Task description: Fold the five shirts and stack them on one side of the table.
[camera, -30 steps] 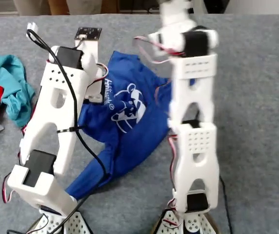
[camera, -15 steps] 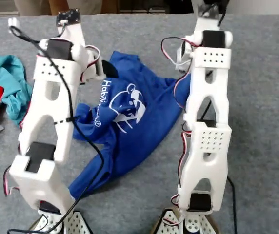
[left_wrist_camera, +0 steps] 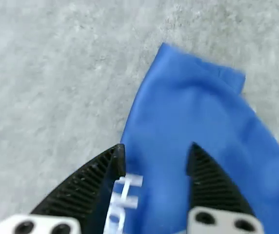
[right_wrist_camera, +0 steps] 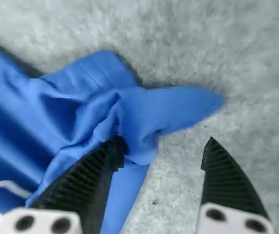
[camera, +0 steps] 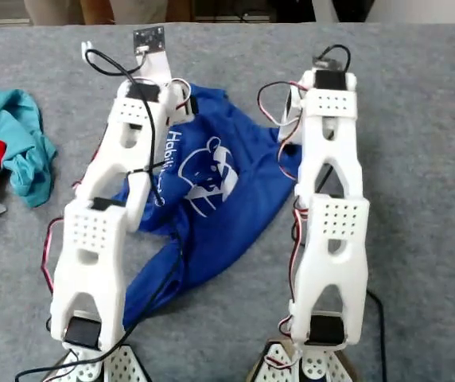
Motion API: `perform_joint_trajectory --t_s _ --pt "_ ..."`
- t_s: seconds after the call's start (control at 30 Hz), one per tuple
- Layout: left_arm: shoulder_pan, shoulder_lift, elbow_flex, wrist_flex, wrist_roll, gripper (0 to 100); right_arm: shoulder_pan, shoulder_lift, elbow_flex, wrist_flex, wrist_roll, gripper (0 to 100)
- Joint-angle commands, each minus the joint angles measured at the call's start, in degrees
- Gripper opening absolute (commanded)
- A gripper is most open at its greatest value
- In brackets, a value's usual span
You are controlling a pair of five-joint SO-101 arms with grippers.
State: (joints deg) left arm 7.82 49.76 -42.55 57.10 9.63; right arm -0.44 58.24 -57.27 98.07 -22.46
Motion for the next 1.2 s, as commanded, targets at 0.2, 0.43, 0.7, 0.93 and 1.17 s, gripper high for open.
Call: perform_joint_trajectory --t_s 0.2,0.43,0.7,0.93,1.17 --pt "2.5 13.8 -20.6 4.5 -4.2 1 0.5 1.3 0.0 2.8 2.5 3.1" --pt "2.5 16.1 -31.6 19.7 -5.1 2 4.3 0.3 -2.5 2.8 3.0 0.5" --pt "2.5 16.0 -41.1 43.8 -17.9 2 8.9 -1.7 -14.2 4.0 6.7 0.5" --pt "-1.5 11.7 -39.1 43.8 -15.3 2 8.7 -7.2 -24.3 4.0 12.4 0.5" --pt "-1.9 -3.8 -29.7 43.8 -15.5 2 8.5 -12.9 -34.9 4.0 16.2 0.5"
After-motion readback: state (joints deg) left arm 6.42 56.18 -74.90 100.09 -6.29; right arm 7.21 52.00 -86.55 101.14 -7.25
